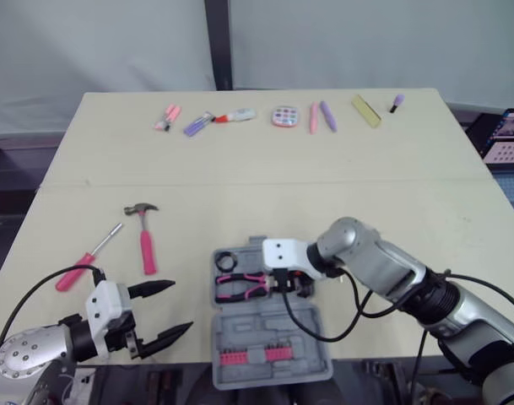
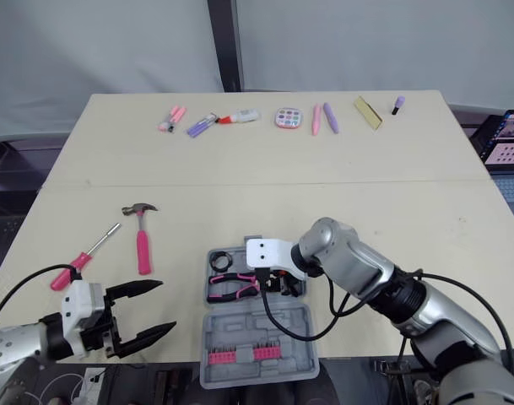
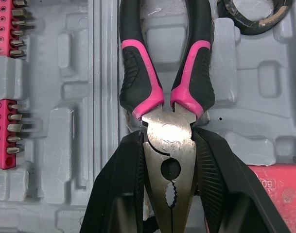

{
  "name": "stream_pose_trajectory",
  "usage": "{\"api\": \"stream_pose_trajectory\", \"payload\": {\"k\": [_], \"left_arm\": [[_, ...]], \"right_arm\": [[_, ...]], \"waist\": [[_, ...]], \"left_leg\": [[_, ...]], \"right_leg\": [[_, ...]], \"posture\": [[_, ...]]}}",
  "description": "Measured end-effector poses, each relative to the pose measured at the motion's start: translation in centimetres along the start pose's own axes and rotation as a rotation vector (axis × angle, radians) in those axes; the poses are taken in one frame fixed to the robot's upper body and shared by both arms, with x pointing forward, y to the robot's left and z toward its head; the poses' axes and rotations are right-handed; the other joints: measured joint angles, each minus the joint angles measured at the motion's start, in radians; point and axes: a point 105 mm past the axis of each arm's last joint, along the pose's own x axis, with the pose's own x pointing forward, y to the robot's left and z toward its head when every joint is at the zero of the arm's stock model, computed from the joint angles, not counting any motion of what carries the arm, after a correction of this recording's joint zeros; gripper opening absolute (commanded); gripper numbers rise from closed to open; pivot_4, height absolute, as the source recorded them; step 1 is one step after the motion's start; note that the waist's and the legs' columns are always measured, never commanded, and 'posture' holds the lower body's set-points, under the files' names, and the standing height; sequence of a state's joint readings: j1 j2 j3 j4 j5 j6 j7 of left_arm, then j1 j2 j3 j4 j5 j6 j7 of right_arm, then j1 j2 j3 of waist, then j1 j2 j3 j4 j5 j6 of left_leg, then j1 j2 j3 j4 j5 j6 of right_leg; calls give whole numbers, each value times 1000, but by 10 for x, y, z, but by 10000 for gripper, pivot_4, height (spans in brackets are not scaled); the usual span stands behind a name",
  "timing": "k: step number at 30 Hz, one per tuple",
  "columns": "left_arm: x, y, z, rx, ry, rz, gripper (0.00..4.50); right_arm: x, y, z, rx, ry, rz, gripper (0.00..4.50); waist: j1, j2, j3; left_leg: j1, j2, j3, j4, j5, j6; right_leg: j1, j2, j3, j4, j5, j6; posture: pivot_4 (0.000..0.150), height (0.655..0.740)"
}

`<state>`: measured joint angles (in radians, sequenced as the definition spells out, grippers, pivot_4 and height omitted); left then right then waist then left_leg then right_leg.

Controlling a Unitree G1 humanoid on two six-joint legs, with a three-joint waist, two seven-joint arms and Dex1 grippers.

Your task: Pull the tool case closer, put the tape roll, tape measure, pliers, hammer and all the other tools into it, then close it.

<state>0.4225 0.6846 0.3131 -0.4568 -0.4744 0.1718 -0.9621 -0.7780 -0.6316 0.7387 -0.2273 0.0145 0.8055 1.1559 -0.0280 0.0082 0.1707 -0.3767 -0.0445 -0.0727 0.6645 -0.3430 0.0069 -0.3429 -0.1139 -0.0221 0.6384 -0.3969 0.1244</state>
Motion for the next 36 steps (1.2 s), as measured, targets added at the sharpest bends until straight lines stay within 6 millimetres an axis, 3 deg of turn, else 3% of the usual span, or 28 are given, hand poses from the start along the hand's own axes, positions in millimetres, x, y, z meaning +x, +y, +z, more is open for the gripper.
{"api": "stream_pose_trajectory", "payload": {"k": [7,14,19,24,27,33,36], "left_arm": [[1,0,0,2,-2,-2,45000],[2,-1,0,3,-3,-8,45000],[2,-1,-1,5,-5,-8,45000],[2,1,-5,-10,-3,-5,45000],[4,1,-3,-3,-12,-10,45000],[7,2,-3,-2,-17,-13,45000],[9,3,-1,6,-24,-16,45000]], "right_arm": [[0,0,0,0,1,-1,9532],[0,0,-1,2,2,0,44702],[-2,1,1,13,-12,9,44702],[-17,-4,19,45,-153,-22,44702],[-15,0,21,96,-242,-13,31781],[-6,12,18,154,-398,-12,1531],[0,14,12,173,-431,-36,698]], "waist": [[0,0,0],[0,0,0],[0,0,0],[0,0,0],[0,-1,0],[1,-1,0],[0,-1,-1]], "left_leg": [[0,0,0,0,0,0],[0,0,0,0,0,0],[0,0,0,0,0,0],[0,0,0,0,0,0],[1,0,-1,0,0,0],[1,-1,-1,0,0,0],[2,-1,-1,0,0,0]], "right_leg": [[0,0,0,0,0,0],[0,0,0,1,0,0],[0,0,0,1,0,0],[0,0,0,2,0,0],[0,0,0,3,0,0],[0,0,0,4,0,0],[0,0,0,5,0,0]], "posture": [[1500,7400],[1500,7400],[1500,7400],[1500,7400],[1500,7400],[1500,7400],[1500,7400]]}}
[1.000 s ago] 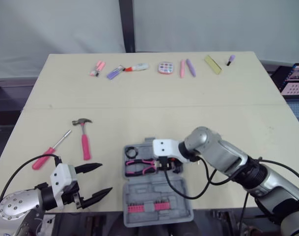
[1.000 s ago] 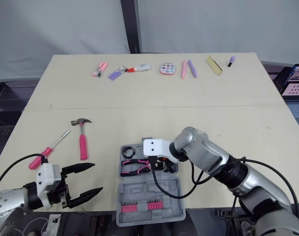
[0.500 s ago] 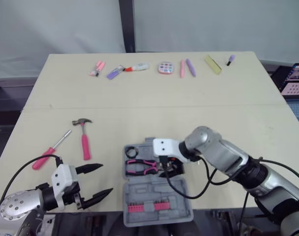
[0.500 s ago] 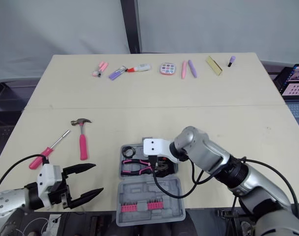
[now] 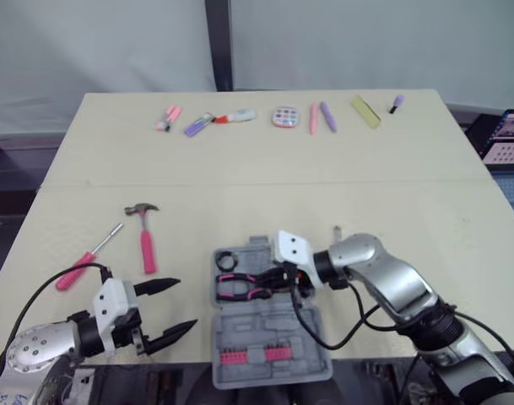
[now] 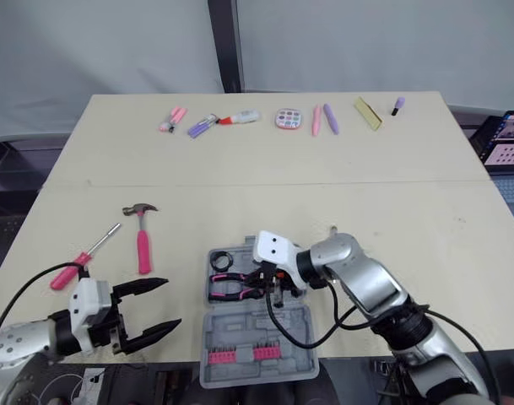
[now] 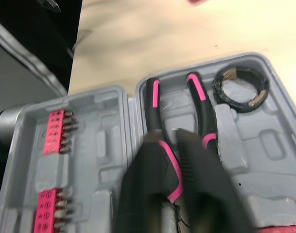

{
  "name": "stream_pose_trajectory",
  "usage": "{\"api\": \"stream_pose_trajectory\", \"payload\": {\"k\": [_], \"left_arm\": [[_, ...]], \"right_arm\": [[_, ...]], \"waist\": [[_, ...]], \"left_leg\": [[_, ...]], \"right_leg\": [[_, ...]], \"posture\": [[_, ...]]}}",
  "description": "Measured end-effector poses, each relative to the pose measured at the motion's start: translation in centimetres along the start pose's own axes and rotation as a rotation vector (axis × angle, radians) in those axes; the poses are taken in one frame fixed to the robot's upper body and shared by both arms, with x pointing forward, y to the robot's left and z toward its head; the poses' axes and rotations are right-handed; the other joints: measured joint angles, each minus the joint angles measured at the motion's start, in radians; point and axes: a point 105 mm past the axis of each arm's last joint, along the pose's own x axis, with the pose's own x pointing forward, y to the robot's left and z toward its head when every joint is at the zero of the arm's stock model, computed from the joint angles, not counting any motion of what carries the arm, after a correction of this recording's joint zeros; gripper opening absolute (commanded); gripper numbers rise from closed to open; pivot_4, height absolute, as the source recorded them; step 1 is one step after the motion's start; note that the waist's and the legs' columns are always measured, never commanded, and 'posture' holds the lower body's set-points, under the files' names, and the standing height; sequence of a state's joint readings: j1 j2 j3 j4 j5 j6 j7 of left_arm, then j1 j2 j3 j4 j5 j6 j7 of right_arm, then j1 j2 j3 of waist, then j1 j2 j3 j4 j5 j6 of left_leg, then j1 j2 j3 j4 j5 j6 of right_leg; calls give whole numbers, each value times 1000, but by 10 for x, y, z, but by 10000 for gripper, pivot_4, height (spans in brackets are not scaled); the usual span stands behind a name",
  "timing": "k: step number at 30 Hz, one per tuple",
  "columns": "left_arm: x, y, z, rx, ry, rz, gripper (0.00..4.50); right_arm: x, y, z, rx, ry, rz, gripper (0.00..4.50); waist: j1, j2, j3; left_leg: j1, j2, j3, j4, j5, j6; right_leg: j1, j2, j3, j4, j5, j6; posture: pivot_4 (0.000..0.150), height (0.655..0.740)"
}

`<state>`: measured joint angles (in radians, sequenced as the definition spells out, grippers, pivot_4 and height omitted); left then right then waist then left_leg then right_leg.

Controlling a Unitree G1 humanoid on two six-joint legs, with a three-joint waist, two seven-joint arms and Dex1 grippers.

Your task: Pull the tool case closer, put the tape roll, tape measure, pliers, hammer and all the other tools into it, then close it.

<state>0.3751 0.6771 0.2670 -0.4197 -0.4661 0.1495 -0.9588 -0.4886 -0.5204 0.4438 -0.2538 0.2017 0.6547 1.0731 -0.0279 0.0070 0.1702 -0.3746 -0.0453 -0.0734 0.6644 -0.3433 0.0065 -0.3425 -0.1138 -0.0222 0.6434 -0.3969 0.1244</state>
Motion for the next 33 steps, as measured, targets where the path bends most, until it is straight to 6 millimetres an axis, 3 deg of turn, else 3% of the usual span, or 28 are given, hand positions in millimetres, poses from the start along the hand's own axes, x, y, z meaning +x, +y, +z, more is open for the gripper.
{"api": "stream_pose_trajectory", "payload": {"k": [3,10,21,33], "left_arm": [[1,0,0,-1,0,-2,45000],[2,0,1,2,-4,-6,45000],[2,0,0,0,-2,1,45000],[3,2,1,-2,-2,9,45000]], "right_arm": [[4,1,-13,44,-17,-14,698],[11,-5,-19,61,-105,-57,698],[16,-7,-37,96,-98,-72,698],[21,-4,-43,56,-109,-75,698]], "waist": [[0,0,0],[0,0,0],[0,0,0],[0,-1,-1]], "left_leg": [[0,0,0,0,0,0],[0,0,0,0,0,0],[0,0,0,0,0,0],[4,0,0,-1,0,-1]], "right_leg": [[0,0,0,0,0,0],[0,1,0,0,0,0],[0,1,0,0,0,0],[3,1,0,0,0,0]], "posture": [[1500,7400],[1500,7400],[1500,7400],[1500,7400]]}}
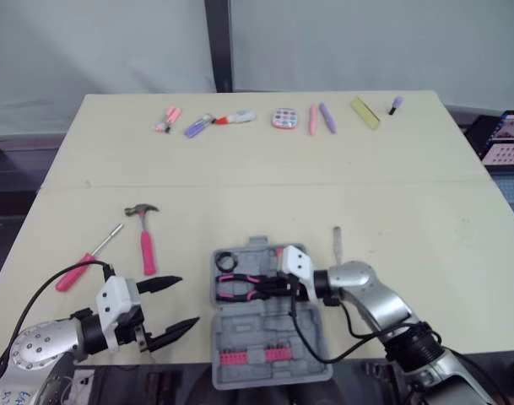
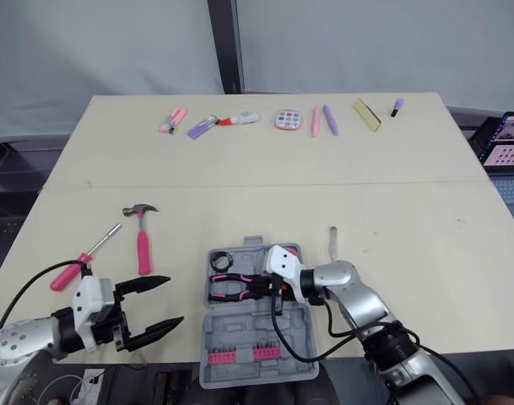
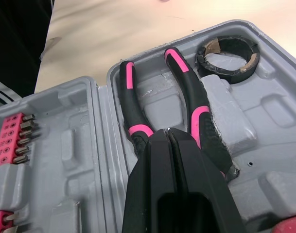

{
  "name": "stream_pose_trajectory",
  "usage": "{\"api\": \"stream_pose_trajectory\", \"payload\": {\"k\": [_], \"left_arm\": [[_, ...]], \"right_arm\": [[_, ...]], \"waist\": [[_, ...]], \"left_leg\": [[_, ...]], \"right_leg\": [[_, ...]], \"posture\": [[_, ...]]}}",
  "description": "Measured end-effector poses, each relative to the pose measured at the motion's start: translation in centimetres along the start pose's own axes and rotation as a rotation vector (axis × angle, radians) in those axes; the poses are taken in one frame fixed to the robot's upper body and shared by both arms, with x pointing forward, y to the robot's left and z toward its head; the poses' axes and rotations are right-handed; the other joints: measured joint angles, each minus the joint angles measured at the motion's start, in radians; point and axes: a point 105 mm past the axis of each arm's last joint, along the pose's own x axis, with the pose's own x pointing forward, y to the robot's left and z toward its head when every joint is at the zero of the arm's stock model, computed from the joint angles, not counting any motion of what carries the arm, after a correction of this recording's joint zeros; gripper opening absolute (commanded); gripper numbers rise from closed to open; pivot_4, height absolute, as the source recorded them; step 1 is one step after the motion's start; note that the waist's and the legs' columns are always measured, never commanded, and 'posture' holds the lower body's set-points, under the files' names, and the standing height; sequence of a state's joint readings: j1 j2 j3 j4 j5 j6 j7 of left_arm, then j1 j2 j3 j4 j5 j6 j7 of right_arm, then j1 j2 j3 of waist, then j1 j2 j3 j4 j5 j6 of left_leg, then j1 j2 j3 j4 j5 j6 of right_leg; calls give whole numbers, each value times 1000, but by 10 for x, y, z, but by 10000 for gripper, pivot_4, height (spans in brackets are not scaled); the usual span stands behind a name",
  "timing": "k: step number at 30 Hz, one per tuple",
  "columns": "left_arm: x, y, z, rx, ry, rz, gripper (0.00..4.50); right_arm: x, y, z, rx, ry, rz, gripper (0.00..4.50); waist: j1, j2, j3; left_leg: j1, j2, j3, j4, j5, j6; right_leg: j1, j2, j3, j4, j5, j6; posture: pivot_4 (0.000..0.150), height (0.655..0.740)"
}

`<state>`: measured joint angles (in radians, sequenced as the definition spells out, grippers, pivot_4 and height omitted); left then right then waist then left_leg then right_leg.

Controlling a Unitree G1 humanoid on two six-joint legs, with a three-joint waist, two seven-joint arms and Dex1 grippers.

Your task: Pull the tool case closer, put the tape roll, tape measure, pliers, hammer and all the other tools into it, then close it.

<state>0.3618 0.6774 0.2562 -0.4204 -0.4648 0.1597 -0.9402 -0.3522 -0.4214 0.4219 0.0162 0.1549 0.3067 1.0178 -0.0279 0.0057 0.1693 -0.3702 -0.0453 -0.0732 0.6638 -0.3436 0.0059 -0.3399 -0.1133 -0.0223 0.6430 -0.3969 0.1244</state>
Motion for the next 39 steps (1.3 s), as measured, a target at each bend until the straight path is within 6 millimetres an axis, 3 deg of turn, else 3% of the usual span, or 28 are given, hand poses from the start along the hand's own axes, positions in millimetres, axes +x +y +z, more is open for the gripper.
{"api": "stream_pose_trajectory", "payload": {"k": [29,39], "left_arm": [[2,-1,-1,-6,1,-7,45000],[10,8,8,-10,-45,37,45000]], "right_arm": [[9,1,-9,-82,103,19,698],[-7,-5,11,29,56,-54,698]], "waist": [[0,-9,-21],[3,-4,-16]], "left_leg": [[6,3,0,-1,-1,-2],[-1,2,0,0,-1,-2]], "right_leg": [[7,1,1,-7,0,-1],[1,0,2,-6,0,-1]], "posture": [[1500,7400],[1500,7400]]}}
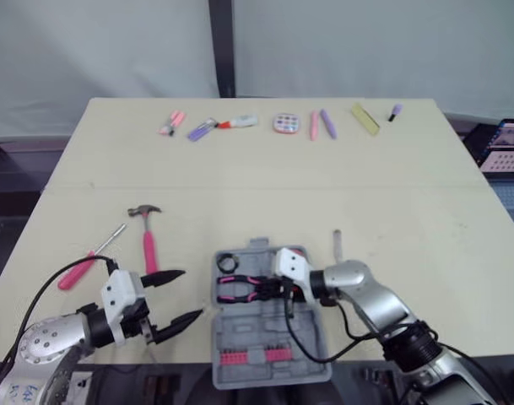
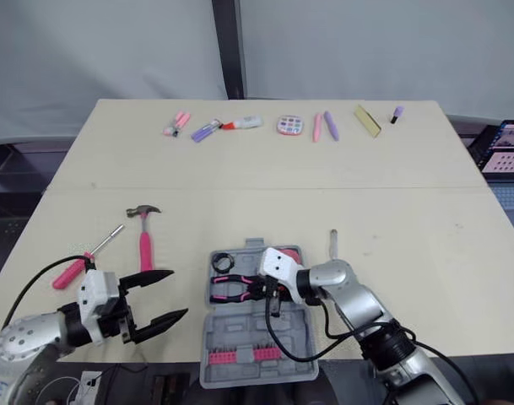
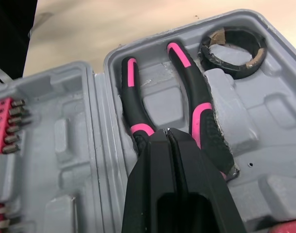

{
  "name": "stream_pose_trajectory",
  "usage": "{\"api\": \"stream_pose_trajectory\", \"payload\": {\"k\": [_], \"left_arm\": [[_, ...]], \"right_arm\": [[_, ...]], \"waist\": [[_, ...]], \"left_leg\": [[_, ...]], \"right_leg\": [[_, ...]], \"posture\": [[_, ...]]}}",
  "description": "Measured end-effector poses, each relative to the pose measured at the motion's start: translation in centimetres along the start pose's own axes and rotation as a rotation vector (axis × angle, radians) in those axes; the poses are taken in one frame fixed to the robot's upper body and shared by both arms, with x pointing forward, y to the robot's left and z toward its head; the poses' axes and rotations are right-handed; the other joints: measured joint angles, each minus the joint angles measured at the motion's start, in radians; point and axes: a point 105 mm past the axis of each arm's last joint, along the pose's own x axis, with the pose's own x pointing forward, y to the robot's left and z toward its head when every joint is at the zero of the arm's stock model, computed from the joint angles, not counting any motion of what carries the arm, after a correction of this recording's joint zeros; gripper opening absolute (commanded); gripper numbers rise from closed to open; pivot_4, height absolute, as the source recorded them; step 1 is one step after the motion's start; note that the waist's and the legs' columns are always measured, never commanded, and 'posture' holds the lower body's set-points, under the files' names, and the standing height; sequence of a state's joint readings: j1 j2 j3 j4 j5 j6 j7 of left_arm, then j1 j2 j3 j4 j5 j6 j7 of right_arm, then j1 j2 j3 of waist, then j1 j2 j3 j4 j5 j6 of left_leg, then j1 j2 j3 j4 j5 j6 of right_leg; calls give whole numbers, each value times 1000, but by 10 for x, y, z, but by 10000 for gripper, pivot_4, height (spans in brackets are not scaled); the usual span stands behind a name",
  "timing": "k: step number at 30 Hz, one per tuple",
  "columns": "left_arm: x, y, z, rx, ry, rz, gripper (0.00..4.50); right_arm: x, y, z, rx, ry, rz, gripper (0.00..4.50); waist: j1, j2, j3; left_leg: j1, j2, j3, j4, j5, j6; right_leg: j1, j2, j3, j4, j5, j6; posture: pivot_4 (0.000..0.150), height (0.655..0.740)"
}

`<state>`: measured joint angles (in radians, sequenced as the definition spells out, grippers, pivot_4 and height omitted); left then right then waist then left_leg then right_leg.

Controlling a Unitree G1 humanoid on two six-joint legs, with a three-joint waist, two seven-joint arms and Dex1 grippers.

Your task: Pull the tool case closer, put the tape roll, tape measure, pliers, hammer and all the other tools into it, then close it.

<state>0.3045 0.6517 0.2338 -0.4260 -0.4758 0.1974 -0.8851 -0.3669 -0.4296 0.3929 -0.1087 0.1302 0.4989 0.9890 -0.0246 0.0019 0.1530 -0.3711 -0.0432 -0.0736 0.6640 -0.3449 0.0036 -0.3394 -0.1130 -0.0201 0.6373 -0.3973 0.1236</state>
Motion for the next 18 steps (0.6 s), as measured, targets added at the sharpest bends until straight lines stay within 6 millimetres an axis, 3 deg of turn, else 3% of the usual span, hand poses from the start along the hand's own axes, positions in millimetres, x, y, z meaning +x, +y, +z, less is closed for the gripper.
{"api": "stream_pose_trajectory", "payload": {"k": [5,8,11,14,18], "left_arm": [[-1,-1,-1,-4,10,2,45000],[-4,-2,-7,10,34,35,45000],[-12,-8,-18,-35,44,85,45000],[-14,-13,-25,-71,45,105,45000],[-18,-21,-35,-120,66,124,45000]], "right_arm": [[-52,-12,35,-37,-69,-118,698],[-77,-3,16,7,-34,-163,698],[-114,10,-26,121,52,-246,698],[-128,22,-38,182,69,-267,698],[-137,32,-54,279,87,-286,13513]], "waist": [[0,2,2],[7,2,3],[24,2,5],[23,2,6],[24,2,8]], "left_leg": [[-1,0,0,-1,0,0],[-1,0,0,-3,0,0],[-2,0,2,-2,-1,2],[-1,2,5,0,0,2],[3,3,4,-1,0,2]], "right_leg": [[0,0,-1,-1,0,0],[1,0,-1,-2,0,0],[3,0,-1,-9,0,0],[8,1,-2,-13,0,0],[13,2,-2,-19,0,0]], "posture": [[1500,7400],[1500,7400],[1500,7400],[1500,7400],[1500,7400]]}}
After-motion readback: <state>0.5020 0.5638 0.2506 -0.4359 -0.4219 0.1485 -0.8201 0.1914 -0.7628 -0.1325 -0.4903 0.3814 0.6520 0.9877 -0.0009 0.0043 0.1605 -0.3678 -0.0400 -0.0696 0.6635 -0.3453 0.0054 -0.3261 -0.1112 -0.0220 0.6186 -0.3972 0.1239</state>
